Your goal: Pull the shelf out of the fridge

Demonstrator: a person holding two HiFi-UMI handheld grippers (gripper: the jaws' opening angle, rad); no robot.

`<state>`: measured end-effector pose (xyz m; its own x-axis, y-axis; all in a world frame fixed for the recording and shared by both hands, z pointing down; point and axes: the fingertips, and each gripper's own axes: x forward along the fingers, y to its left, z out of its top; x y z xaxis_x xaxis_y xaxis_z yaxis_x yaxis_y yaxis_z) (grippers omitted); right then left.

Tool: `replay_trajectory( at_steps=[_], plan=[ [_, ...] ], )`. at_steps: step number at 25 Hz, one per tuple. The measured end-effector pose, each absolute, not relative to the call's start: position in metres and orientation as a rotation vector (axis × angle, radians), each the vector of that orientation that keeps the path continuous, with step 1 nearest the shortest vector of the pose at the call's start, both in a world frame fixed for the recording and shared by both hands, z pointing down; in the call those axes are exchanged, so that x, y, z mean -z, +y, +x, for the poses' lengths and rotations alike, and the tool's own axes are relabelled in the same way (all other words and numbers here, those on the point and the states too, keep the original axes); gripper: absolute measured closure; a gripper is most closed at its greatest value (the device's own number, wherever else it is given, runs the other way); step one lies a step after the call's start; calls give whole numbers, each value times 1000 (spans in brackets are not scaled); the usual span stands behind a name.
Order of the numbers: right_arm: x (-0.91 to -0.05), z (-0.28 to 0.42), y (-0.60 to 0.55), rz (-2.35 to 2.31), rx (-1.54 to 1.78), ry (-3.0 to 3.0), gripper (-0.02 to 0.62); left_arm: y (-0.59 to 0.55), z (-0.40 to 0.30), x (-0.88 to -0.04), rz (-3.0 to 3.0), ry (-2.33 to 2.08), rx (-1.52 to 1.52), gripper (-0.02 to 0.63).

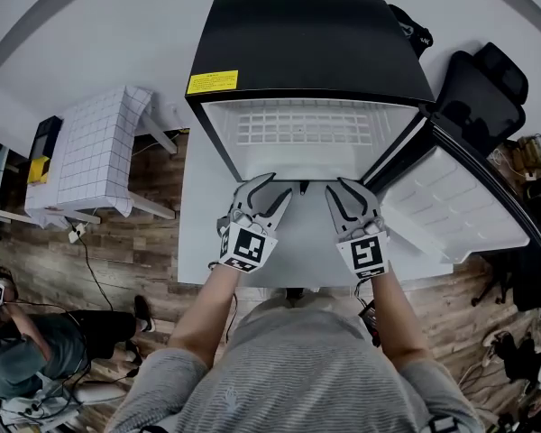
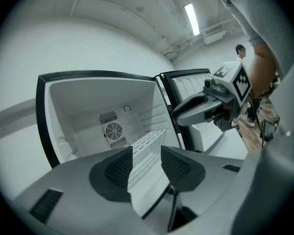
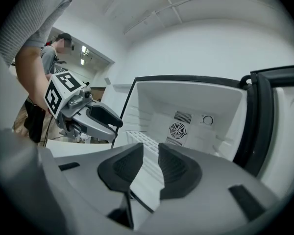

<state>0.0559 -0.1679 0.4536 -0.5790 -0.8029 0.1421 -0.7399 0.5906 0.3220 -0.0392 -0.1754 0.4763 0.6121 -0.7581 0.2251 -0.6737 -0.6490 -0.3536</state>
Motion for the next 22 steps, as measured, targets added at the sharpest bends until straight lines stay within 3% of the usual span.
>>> replay_trajectory(
  at_steps=[14, 22],
  plan=[
    [-485, 56, -208, 1325, 683, -2223, 509, -216, -38, -495, -2223, 1120, 836, 402],
    [-488, 63, -224, 1526, 285, -2375, 509, -232, -44, -490, -2670, 1476, 460, 402]
  ],
)
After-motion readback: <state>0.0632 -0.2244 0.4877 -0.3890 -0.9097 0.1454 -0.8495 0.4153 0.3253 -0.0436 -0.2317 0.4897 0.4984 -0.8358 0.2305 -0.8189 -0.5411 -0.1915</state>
